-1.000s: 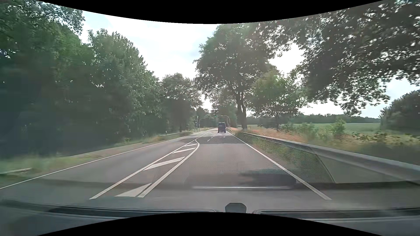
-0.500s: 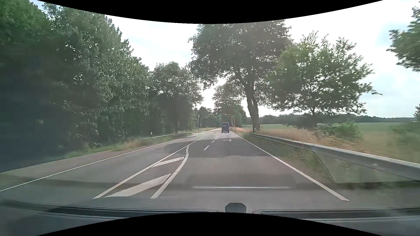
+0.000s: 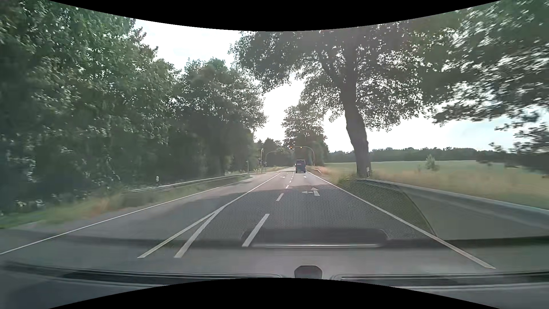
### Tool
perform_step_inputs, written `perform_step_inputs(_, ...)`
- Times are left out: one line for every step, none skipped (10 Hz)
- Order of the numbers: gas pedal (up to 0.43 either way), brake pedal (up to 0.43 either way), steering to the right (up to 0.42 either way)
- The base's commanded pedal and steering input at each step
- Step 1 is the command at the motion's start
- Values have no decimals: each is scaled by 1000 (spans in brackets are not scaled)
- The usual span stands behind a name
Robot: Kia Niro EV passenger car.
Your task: Follow the waypoints while adhering to traffic rules and regulations
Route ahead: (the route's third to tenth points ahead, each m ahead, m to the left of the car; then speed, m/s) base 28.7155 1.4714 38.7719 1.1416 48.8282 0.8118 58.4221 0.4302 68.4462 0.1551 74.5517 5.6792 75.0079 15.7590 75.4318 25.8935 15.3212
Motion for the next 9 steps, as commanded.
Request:
perform_step_inputs(0, 0, -16)
perform_step_inputs(0, 0, -15)
perform_step_inputs(0, 67, -13)
perform_step_inputs(0, 159, -12)
perform_step_inputs(0, 207, -12)
perform_step_inputs(0, 256, -9)
perform_step_inputs(0, 280, -5)
perform_step_inputs(0, 287, -5)
perform_step_inputs(0, 287, -3)
